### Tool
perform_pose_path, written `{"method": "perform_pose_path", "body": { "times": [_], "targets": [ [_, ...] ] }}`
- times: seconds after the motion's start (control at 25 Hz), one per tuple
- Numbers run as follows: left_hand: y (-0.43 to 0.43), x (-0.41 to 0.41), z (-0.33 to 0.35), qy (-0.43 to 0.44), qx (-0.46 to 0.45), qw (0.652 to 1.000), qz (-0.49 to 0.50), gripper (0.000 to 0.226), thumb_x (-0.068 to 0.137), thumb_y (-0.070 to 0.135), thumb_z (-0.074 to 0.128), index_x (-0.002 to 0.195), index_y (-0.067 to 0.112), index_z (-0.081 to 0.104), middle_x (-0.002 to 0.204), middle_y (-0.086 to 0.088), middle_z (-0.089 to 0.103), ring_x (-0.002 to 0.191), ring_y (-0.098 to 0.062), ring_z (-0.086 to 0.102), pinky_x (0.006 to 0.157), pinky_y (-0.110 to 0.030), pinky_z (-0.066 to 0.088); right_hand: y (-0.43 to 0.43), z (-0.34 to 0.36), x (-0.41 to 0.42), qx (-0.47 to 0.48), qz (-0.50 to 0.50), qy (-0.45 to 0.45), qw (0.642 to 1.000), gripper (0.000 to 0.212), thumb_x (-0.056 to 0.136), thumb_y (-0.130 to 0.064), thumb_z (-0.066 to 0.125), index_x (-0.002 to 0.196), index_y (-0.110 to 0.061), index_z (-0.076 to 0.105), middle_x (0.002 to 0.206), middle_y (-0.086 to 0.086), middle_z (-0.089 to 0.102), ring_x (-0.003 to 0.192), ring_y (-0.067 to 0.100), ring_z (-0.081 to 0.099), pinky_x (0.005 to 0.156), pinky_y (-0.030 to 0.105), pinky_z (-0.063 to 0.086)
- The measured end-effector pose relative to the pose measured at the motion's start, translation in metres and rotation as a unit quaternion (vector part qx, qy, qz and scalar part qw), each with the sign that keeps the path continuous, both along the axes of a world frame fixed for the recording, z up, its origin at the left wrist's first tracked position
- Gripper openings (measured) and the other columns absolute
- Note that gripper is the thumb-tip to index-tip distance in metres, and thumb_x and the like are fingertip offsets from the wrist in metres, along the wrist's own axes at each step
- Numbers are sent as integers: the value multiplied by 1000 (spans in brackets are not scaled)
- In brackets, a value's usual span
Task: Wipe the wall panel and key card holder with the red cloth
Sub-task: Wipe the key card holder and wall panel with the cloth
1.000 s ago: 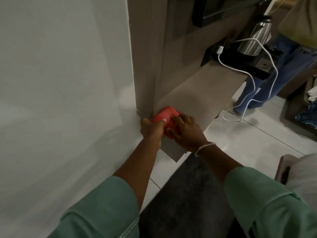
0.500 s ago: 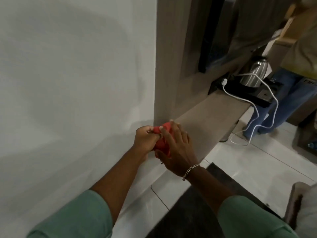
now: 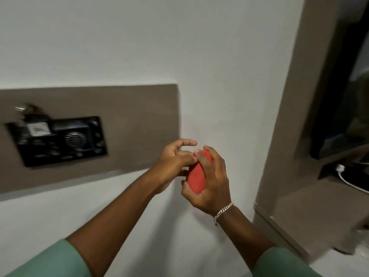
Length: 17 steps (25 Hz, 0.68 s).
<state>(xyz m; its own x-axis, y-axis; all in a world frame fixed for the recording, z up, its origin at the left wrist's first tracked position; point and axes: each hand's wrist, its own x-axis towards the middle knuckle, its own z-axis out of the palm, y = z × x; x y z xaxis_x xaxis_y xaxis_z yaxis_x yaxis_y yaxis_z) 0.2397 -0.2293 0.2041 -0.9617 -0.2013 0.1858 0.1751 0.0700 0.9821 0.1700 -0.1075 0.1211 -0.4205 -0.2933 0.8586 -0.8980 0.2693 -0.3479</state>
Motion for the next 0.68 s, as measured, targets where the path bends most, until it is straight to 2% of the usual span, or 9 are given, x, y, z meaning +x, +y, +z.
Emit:
{"method": "perform_pose_path", "body": {
  "times": [0.08, 0.12, 0.16, 0.24, 0.32, 0.4, 0.52, 0.6, 0.68],
  "targets": [
    [-31, 51, 32, 97, -58, 992, 58, 33, 91, -2, 59, 118, 16, 62, 93, -4, 76, 82, -16, 70, 72, -29, 59, -41, 27, 33, -43, 38, 31, 998, 87, 65, -40, 78, 142, -25, 40, 147, 15, 46, 130, 30, 50, 100, 28, 45],
    [-45, 73, 46, 156, -104, 976, 110, 30, 91, -4, 58, 114, 15, 63, 94, -4, 76, 84, -16, 72, 74, -28, 60, -59, 39, 47, -53, 55, 44, 996, 89, 64, -39, 79, 142, -25, 41, 147, 15, 46, 131, 29, 50, 104, 25, 42],
    [-59, 95, 59, 220, -156, 946, 179, 27, 90, -4, 57, 109, 13, 65, 94, -5, 75, 86, -17, 73, 76, -29, 60, -75, 50, 62, -61, 69, 59, 994, 89, 64, -38, 80, 142, -24, 41, 148, 15, 45, 132, 29, 49, 108, 22, 39],
    [-91, 135, 81, 336, -256, 846, 323, 22, 87, -3, 52, 95, 9, 68, 85, -6, 73, 79, -21, 72, 71, -34, 59, -106, 69, 86, -68, 97, 103, 988, 85, 67, -38, 80, 141, -21, 42, 147, 18, 45, 132, 32, 49, 112, 25, 37],
    [-129, 169, 96, 395, -364, 731, 420, 21, 81, -5, 49, 85, 1, 68, 79, -9, 70, 72, -27, 66, 65, -39, 55, -135, 82, 104, -71, 100, 146, 982, 81, 70, -39, 77, 140, -19, 43, 146, 19, 45, 130, 35, 50, 112, 33, 40],
    [-172, 193, 98, 393, -484, 638, 451, 22, 77, -4, 49, 87, -4, 69, 86, -17, 70, 82, -34, 66, 75, -41, 52, -161, 87, 113, -75, 77, 163, 981, 79, 72, -41, 75, 140, -18, 43, 148, 18, 42, 129, 36, 50, 109, 40, 43],
    [-234, 212, 79, 304, -645, 565, 415, 40, 79, 5, 49, 112, -6, 69, 123, -25, 67, 121, -41, 59, 106, -50, 42, -185, 83, 115, -59, 33, 158, 985, 75, 80, -44, 66, 145, -20, 37, 156, 16, 32, 138, 38, 42, 112, 50, 42],
    [-263, 217, 59, 212, -729, 504, 412, 56, 87, 17, 45, 139, -1, 55, 151, -21, 48, 144, -40, 37, 118, -58, 27, -203, 74, 118, -34, 12, 148, 988, 71, 88, -44, 55, 151, -23, 29, 162, 14, 27, 150, 35, 29, 120, 53, 32],
    [-281, 214, 45, 157, -772, 430, 441, 64, 94, 31, 36, 154, 8, 34, 163, -14, 28, 153, -36, 20, 122, -59, 16, -222, 68, 121, -27, -17, 129, 991, 68, 96, -48, 42, 156, -24, 21, 165, 11, 24, 156, 28, 17, 126, 51, 19]
  ]
}}
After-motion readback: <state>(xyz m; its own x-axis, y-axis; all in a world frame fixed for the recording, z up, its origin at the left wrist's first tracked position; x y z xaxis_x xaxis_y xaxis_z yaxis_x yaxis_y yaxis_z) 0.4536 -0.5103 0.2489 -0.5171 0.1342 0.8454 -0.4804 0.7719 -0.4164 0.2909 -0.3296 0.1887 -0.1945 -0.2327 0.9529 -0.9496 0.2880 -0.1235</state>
